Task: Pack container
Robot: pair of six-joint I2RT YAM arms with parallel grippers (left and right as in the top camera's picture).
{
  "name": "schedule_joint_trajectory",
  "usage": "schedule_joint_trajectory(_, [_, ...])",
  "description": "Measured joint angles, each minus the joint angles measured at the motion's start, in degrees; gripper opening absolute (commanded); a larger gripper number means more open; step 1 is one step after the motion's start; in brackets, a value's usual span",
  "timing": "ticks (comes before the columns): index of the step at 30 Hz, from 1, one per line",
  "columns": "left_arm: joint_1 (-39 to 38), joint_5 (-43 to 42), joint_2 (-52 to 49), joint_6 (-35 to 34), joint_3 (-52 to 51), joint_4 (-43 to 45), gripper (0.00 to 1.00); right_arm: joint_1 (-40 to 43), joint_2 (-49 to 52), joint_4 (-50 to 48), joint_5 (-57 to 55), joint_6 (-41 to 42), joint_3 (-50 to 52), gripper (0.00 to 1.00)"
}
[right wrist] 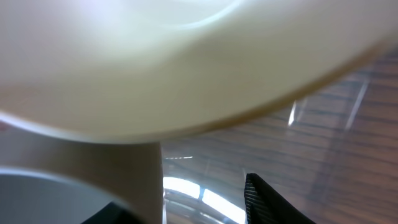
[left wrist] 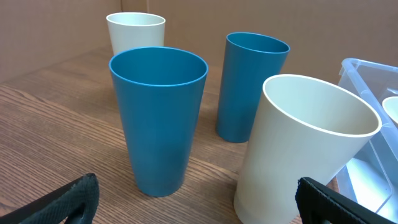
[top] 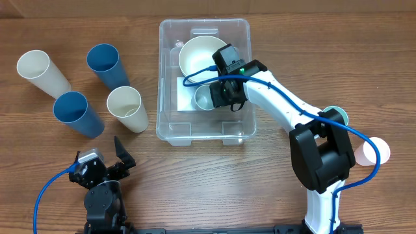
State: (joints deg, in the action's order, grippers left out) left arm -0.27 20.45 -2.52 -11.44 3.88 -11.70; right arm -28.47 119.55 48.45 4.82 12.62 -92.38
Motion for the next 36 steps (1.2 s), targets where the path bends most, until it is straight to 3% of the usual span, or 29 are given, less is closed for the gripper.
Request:
schedule_joint_trajectory(6, [0.00,0.00,0.00,0.00,0.00,0.00,1.00,0.31,0.00,1.99,-0.63,0.00,-0.44,0.29])
schedule_joint_trajectory(18, [0.00,0.00,0.00,0.00,0.00,0.00,1.00,0.24,0.00,9.25,-0.74,-0.17,-8.81,0.17])
schedule_joint_trajectory(32, [0.00,0.00,0.00,0.00,0.00,0.00,1.00,-0.72,0.00,10.12,-0.15,-0.24,-9.31,0.15])
schedule_joint_trajectory(36, [0.00,0.00,0.00,0.00,0.00,0.00,1.00,-0.87,0.00,10.64,-0.15,-0.37,-9.31,0.23])
